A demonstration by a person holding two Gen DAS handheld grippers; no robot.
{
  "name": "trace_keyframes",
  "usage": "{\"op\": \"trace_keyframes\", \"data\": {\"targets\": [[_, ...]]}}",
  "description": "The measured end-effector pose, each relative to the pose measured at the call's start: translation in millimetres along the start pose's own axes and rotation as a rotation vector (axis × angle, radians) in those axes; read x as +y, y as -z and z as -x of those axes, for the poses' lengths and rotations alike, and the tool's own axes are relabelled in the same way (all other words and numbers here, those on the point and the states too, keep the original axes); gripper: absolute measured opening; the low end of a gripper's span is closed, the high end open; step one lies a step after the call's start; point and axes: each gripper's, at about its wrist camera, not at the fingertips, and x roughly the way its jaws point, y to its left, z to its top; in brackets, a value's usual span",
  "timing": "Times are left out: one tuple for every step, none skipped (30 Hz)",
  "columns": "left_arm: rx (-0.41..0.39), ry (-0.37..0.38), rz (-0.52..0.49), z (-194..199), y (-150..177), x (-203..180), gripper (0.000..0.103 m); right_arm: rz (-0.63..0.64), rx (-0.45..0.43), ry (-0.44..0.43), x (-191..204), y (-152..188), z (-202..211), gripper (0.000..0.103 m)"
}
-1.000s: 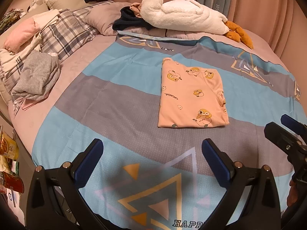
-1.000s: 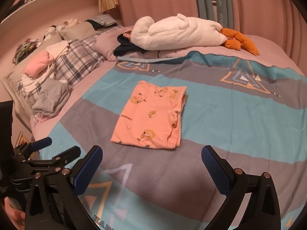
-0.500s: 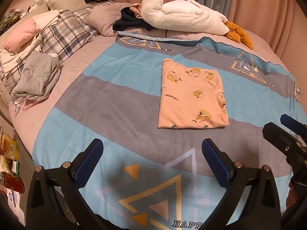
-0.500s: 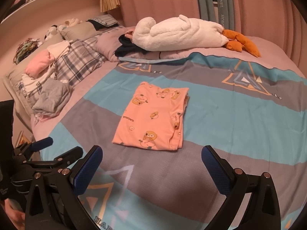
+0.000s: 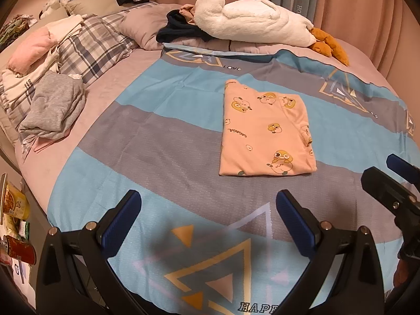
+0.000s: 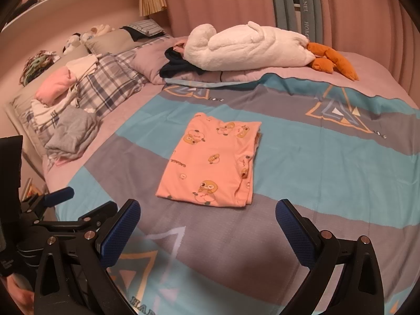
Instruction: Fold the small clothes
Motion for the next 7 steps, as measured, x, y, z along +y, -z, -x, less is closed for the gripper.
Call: {"op": "trace_keyframes", "data": {"targets": [[0.001,0.001,0.002,-0.4,0.1,0.9,0.103,0.0,0.0,-0.001,0.7,-0.4,0.0,0.102],[0.002,0.002,0.004,-0.4,0.2,1.2,0.103,0.002,0.0,-0.002,0.9,-0.3,0.0,0.102],[0.002,0.001,0.004,-0.4,0.3,1.6,0.103,0.002,0.0,-0.002,0.8,-0.2,-0.1,0.102],[0.002,0.0,0.003,-0.6,0.5,1.7,0.103,0.003,0.0,-0.003,1.3,-0.3,-0.4,0.102],[0.002,0.001,0.003,-0.6,0.4,1.8,0.103,0.003,0.0,-0.003,1.0,-0.2,-0.5,0.102],[0.002,0.0,0.004,-0.5,0.4,1.8,0.103,0.003,0.0,-0.003,1.0,0.0,-0.4,0.102],[0.002,-0.001,0.003,-0.6,0.4,1.7,0.103,0.002,0.0,-0.003,1.1,0.0,-0.4,0.102]]}}
